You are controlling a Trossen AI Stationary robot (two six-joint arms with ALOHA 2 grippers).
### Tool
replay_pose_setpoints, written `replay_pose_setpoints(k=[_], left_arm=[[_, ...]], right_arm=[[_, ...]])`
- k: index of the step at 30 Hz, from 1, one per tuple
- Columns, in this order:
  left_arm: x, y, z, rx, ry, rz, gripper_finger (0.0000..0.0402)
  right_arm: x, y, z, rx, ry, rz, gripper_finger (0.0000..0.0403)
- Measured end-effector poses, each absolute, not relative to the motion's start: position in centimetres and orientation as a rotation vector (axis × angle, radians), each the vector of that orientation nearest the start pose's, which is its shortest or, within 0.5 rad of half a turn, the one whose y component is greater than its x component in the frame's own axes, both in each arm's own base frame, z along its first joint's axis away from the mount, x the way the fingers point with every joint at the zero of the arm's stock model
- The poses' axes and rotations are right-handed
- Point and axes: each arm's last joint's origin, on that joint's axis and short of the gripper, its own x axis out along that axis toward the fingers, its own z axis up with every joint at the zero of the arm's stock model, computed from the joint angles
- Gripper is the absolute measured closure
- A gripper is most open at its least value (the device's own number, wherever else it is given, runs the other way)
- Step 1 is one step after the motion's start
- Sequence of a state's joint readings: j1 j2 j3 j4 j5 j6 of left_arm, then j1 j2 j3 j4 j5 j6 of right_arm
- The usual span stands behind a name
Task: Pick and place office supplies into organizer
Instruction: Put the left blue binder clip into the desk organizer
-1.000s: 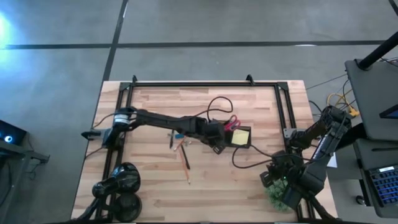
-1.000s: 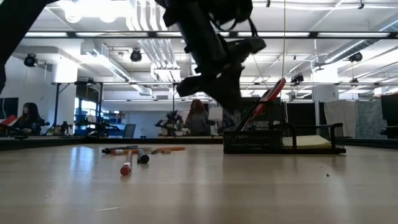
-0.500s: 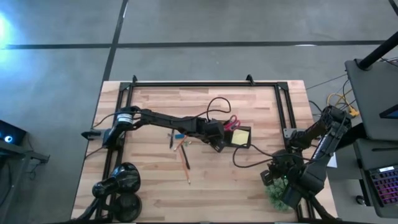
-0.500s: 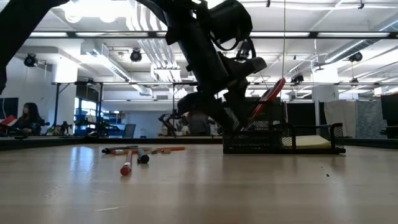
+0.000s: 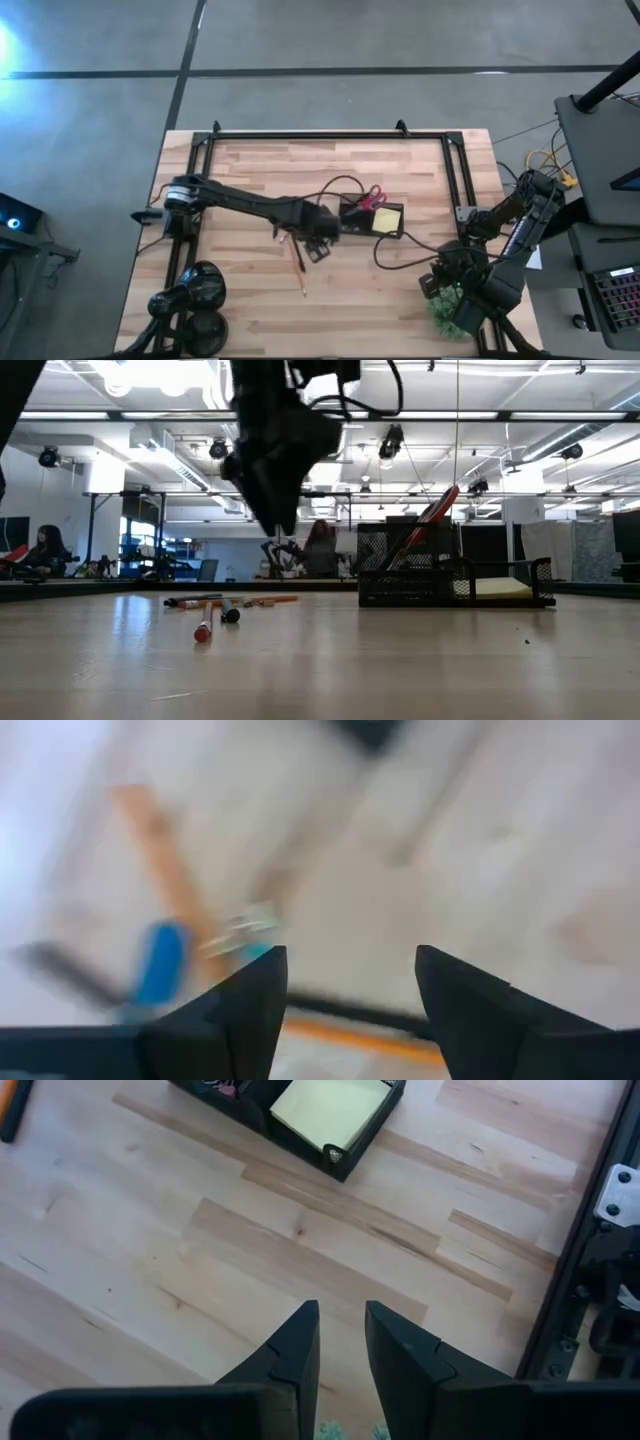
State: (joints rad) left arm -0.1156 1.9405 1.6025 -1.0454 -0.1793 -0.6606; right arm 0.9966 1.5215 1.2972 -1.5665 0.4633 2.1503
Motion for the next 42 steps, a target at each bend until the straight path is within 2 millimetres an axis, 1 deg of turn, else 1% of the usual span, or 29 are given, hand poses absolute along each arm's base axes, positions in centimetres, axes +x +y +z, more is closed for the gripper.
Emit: replay_pose_setpoints(k=[2, 5, 7, 10, 13, 15, 18, 19, 20, 22, 24, 25, 28, 30, 35, 38, 42], left_arm=[[37.4, -3.8, 22.8, -0.341, 1.341, 0.558, 0.021], [37.1, -3.9, 22.3, -0.34, 1.372, 0.501, 0.0228], [36.5, -3.8, 21.9, -0.357, 1.426, 0.489, 0.0237], [35.2, -2.7, 20.6, -0.407, 1.496, 0.581, 0.0242], [33.5, -1.5, 20.0, -0.467, 1.495, 0.67, 0.0243], [32.3, -1.3, 20.2, -0.463, 1.47, 0.652, 0.0243], [30.1, -1.6, 21.0, -0.373, 1.48, 0.551, 0.0243], [29.3, -1.6, 21.2, -0.372, 1.479, 0.536, 0.0243], [28.4, -1.4, 21.3, -0.399, 1.475, 0.543, 0.0243], [26.7, -0.5, 21.3, -0.526, 1.471, 0.601, 0.0243], [25.6, 0.7, 20.6, -0.65, 1.427, 0.672, 0.0243], [25.3, 1.3, 20.2, -0.705, 1.378, 0.699, 0.0243], [25.0, 2.7, 18.8, -0.83, 1.28, 0.705, 0.0243], [25.2, 3.2, 17.8, -0.869, 1.263, 0.71, 0.0243], [25.5, 3.5, 15.9, -0.802, 1.341, 0.756, 0.0243], [25.6, 3.6, 15.4, -0.746, 1.347, 0.788, 0.0243], [25.9, 4.1, 15.4, -0.702, 1.329, 0.787, 0.0243]], right_arm=[[14.0, 19.3, 28.0, 0.611, 0.925, -0.948, 0.0326], [14.0, 19.3, 28.0, 0.605, 0.928, -0.945, 0.0326], [14.0, 19.3, 28.0, 0.609, 0.931, -0.946, 0.0326], [13.8, 19.1, 28.3, 0.637, 0.966, -0.952, 0.0326], [13.6, 18.9, 28.6, 0.652, 0.974, -0.947, 0.0326], [13.6, 18.9, 28.7, 0.654, 0.975, -0.941, 0.0326], [13.5, 18.8, 28.7, 0.644, 0.98, -0.932, 0.0326], [13.5, 18.8, 28.7, 0.635, 0.985, -0.926, 0.0326], [13.5, 18.8, 28.7, 0.627, 0.989, -0.922, 0.0326], [13.5, 18.8, 28.8, 0.615, 0.995, -0.913, 0.0326], [13.5, 18.8, 28.8, 0.61, 0.992, -0.908, 0.0326], [13.5, 18.7, 28.8, 0.605, 0.988, -0.905, 0.0326], [13.5, 18.7, 28.7, 0.601, 0.984, -0.905, 0.0326], [13.5, 18.7, 28.7, 0.599, 0.984, -0.906, 0.0326], [13.5, 18.7, 28.7, 0.604, 0.983, -0.909, 0.0326], [13.5, 18.7, 28.7, 0.61, 0.986, -0.914, 0.0326], [13.5, 18.7, 28.7, 0.61, 0.987, -0.914, 0.0326]])
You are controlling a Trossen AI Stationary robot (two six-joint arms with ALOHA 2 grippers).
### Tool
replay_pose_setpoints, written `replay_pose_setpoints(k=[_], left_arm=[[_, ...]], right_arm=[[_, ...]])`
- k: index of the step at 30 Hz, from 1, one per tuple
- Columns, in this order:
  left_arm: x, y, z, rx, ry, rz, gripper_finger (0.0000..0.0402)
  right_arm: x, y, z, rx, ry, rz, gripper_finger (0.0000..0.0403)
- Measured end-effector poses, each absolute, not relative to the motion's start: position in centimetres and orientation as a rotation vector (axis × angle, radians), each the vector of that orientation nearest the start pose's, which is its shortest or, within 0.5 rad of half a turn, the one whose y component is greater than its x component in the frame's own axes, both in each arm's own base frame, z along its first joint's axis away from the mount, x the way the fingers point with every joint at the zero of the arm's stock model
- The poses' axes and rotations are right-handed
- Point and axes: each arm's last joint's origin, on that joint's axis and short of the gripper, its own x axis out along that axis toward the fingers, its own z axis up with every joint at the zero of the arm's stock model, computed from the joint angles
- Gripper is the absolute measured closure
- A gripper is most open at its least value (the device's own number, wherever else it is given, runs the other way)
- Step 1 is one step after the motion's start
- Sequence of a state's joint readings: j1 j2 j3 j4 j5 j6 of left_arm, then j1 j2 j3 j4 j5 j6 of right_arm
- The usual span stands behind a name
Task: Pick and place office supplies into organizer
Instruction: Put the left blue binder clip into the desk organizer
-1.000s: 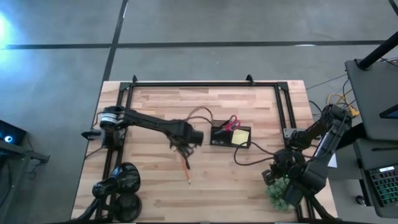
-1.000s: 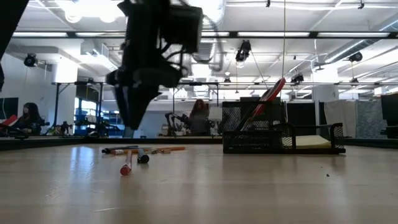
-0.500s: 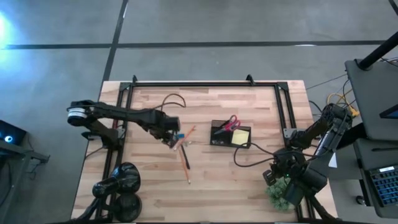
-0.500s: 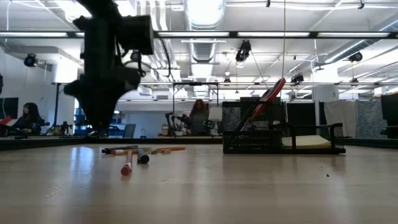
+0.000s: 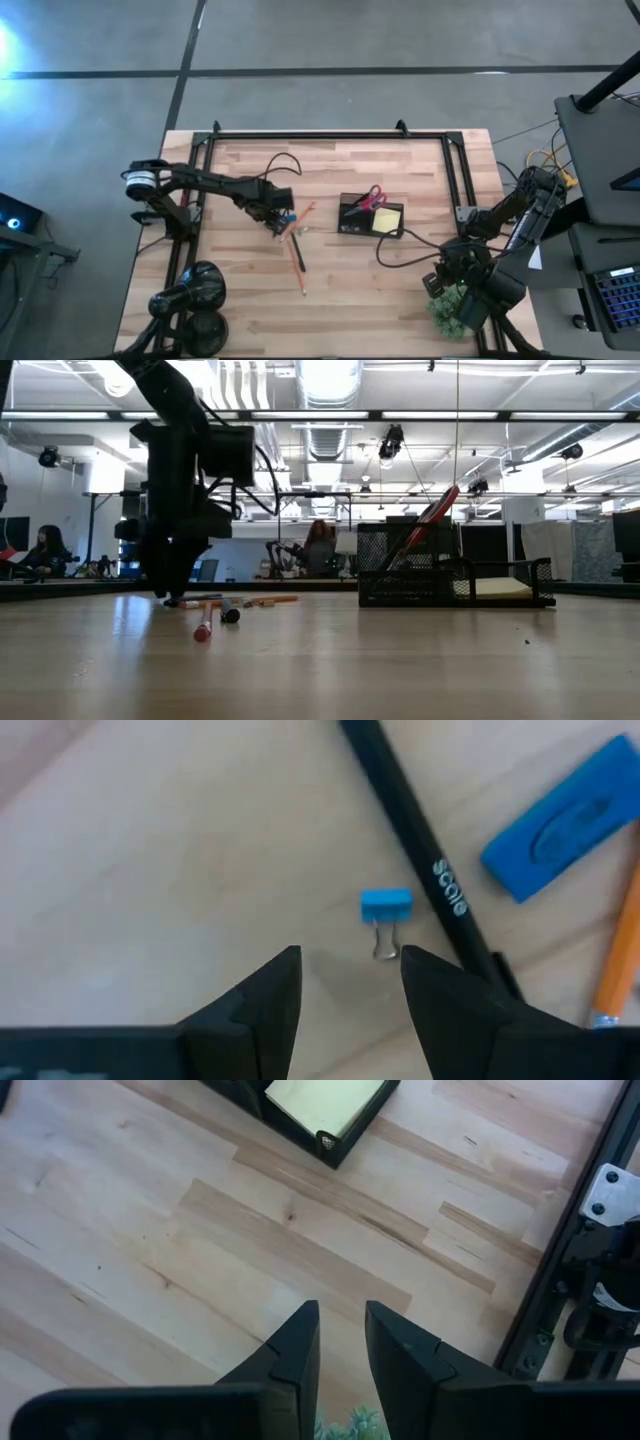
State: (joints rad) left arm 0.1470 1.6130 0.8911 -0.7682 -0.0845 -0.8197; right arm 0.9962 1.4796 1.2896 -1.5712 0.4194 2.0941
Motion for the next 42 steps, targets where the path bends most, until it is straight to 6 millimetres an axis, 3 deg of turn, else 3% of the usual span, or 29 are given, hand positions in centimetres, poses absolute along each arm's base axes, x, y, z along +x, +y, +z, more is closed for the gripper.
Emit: replay_pose_setpoints(k=[6, 15, 28, 34, 39, 42], left_arm=[[26.6, 4.9, 15.2, -0.721, 1.256, 0.773, 0.0243], [26.9, 5.1, 14.1, -0.723, 1.312, 0.765, 0.0247], [26.8, 5.0, 14.3, -0.72, 1.315, 0.751, 0.0364], [27.1, 4.3, 16.1, -0.716, 1.287, 0.735, 0.0372], [28.3, 3.0, 19.4, -0.708, 1.186, 0.683, 0.0373], [30.2, 1.5, 21.8, -0.701, 1.058, 0.589, 0.0373]], right_arm=[[13.5, 18.7, 28.6, 0.612, 0.986, -0.917, 0.0326], [13.5, 18.7, 28.6, 0.616, 0.984, -0.92, 0.0326], [13.5, 18.7, 28.6, 0.615, 0.984, -0.92, 0.0326], [13.5, 18.7, 28.6, 0.615, 0.984, -0.92, 0.0326], [13.5, 18.6, 28.6, 0.61, 0.96, -0.913, 0.0326], [13.6, 18.6, 28.7, 0.607, 0.951, -0.911, 0.0326]])
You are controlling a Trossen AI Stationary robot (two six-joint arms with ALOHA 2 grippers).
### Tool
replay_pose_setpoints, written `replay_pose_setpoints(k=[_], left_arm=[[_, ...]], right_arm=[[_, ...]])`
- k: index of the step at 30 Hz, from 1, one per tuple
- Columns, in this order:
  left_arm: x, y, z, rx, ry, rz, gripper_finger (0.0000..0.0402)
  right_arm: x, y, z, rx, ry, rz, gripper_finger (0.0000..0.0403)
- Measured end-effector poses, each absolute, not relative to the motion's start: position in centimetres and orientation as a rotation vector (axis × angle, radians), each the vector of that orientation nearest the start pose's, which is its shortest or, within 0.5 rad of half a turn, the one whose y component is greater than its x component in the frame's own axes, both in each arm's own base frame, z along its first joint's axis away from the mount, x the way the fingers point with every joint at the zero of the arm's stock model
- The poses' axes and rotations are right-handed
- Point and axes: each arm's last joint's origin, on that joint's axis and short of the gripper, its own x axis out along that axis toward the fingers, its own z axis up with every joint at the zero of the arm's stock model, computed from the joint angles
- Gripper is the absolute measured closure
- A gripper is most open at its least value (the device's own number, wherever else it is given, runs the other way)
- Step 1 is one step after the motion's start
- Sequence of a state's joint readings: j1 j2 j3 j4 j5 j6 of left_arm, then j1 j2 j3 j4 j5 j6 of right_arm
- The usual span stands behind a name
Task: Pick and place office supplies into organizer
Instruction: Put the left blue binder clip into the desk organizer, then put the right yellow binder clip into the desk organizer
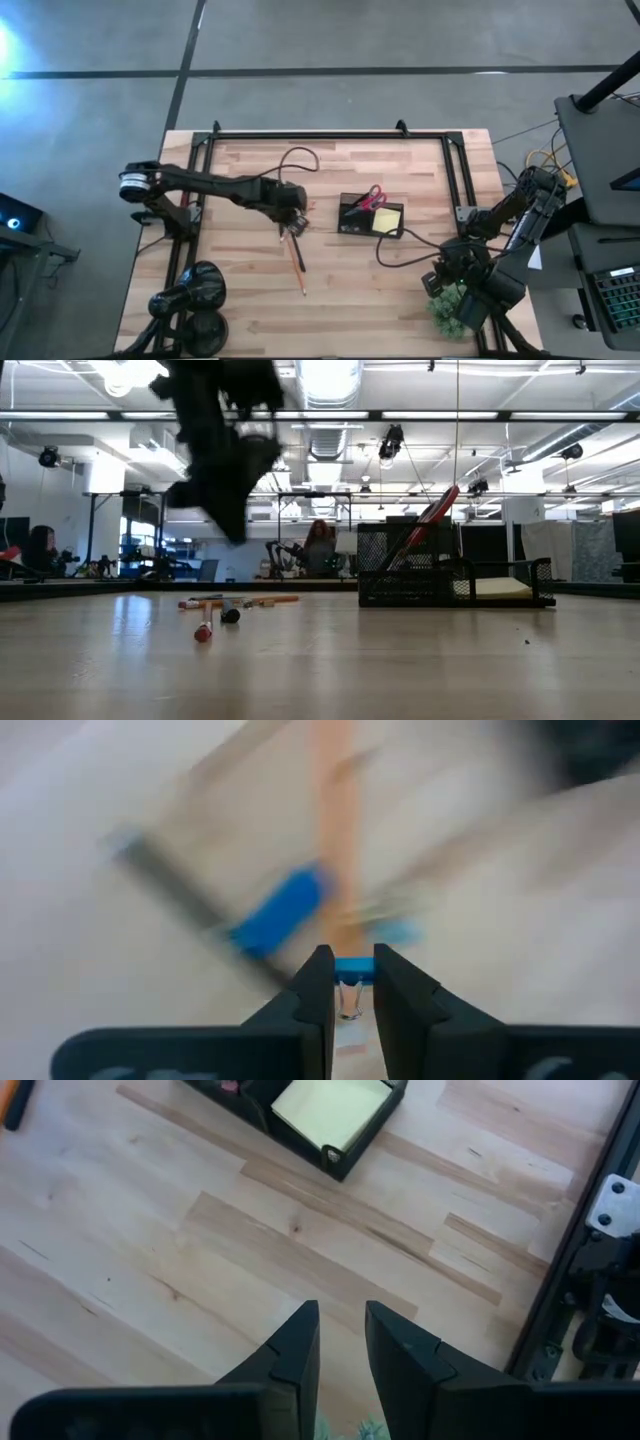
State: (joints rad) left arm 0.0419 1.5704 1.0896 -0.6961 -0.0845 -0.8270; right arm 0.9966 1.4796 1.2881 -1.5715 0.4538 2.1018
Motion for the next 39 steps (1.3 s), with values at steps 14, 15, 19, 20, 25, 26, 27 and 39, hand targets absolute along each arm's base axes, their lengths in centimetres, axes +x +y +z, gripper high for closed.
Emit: replay_pose_setpoints(k=[14, 15, 19, 20, 25, 26, 27, 39], left_arm=[[40.8, -1.3, 22.4, -0.782, 0.709, 0.316, 0.0373], [41.4, -1.3, 21.8, -0.766, 0.723, 0.321, 0.0373], [43.4, -1.0, 20.6, -0.653, 0.727, 0.424, 0.0372], [43.7, -1.0, 20.5, -0.632, 0.719, 0.451, 0.0369], [44.5, -0.8, 19.0, -0.536, 0.771, 0.459, 0.0342], [44.5, -0.8, 18.5, -0.523, 0.782, 0.466, 0.0338], [44.6, -0.7, 18.3, -0.52, 0.785, 0.473, 0.0335], [41.9, -0.9, 20.9, -0.456, 0.926, 0.488, 0.0248]], right_arm=[[13.4, 18.4, 28.9, 0.577, 0.948, -0.88, 0.0326], [13.4, 18.3, 29.0, 0.581, 0.948, -0.876, 0.0326], [13.2, 18.0, 29.3, 0.596, 0.947, -0.867, 0.0326], [13.2, 18.0, 29.3, 0.597, 0.947, -0.866, 0.0326], [13.2, 18.0, 29.4, 0.604, 0.945, -0.87, 0.0326], [13.2, 18.0, 29.3, 0.604, 0.945, -0.87, 0.0326], [13.2, 18.0, 29.3, 0.605, 0.945, -0.869, 0.0326], [13.1, 17.8, 28.7, 0.611, 0.937, -0.902, 0.0326]])
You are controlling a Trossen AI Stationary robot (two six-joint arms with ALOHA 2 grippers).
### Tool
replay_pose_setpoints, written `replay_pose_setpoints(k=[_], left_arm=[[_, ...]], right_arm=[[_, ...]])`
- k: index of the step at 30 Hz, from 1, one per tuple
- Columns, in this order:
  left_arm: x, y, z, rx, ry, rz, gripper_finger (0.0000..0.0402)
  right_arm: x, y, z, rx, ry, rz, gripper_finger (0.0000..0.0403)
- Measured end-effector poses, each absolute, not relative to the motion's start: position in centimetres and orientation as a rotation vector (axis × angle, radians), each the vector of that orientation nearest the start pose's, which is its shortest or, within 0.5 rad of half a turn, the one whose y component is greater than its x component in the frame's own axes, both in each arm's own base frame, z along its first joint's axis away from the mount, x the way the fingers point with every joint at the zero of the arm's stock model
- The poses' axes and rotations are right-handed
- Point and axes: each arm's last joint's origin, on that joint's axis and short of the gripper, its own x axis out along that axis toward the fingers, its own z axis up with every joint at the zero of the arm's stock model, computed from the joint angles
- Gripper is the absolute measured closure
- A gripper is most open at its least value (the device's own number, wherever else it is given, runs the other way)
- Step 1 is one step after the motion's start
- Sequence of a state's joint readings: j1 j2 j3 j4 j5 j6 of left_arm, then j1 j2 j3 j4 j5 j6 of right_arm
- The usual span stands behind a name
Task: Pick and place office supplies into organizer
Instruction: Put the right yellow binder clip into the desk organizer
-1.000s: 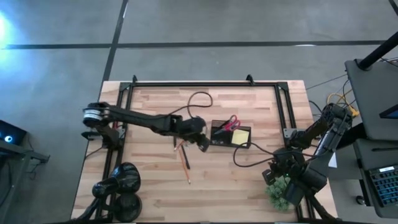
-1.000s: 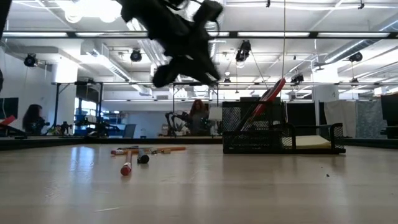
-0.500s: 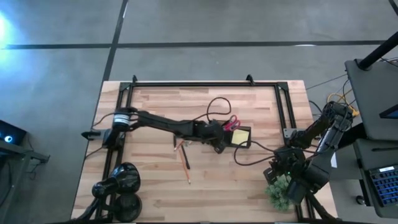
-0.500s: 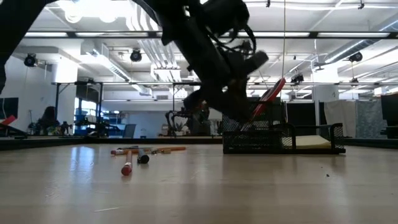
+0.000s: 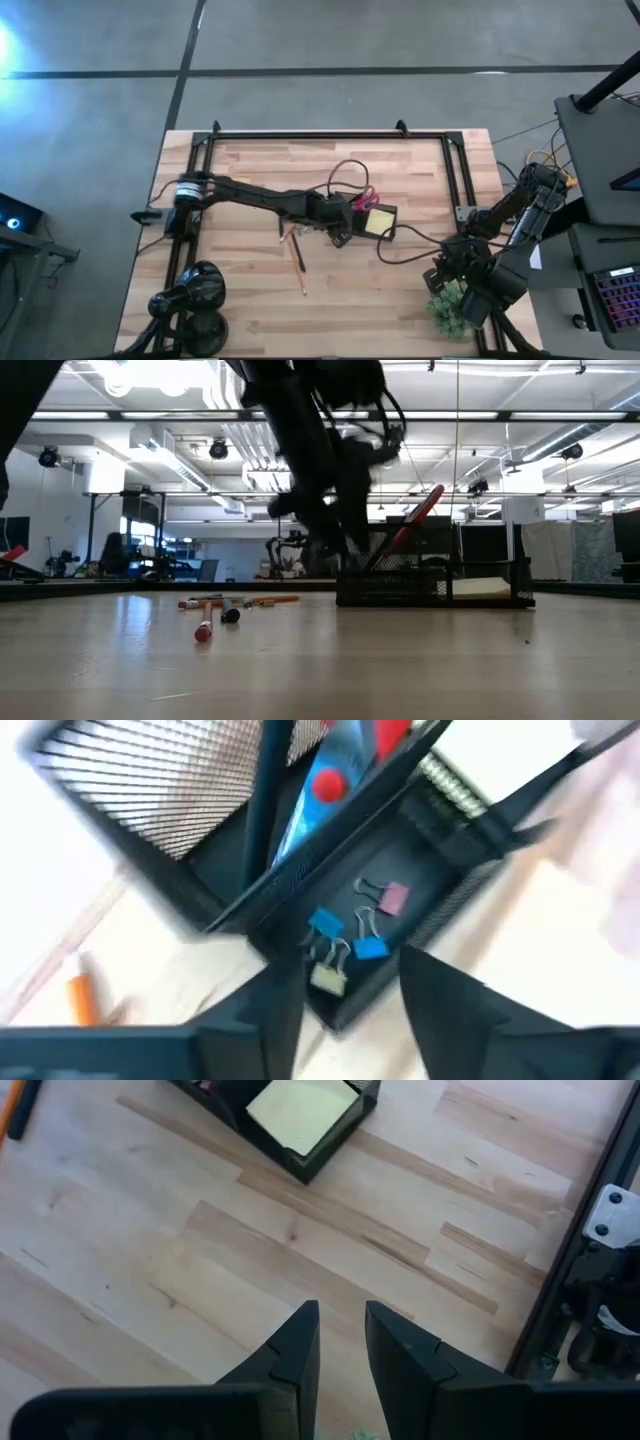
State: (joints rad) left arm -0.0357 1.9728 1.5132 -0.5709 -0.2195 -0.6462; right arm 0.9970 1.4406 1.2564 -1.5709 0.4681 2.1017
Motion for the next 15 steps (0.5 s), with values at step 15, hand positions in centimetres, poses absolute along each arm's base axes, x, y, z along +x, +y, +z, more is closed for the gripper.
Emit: replay_pose_setpoints(k=[15], left_arm=[[33.3, -2.8, 21.5, 0.248, 1.313, 0.038, 0.0265]], right_arm=[[13.0, 17.7, 28.4, 0.609, 0.932, -0.915, 0.0326]])
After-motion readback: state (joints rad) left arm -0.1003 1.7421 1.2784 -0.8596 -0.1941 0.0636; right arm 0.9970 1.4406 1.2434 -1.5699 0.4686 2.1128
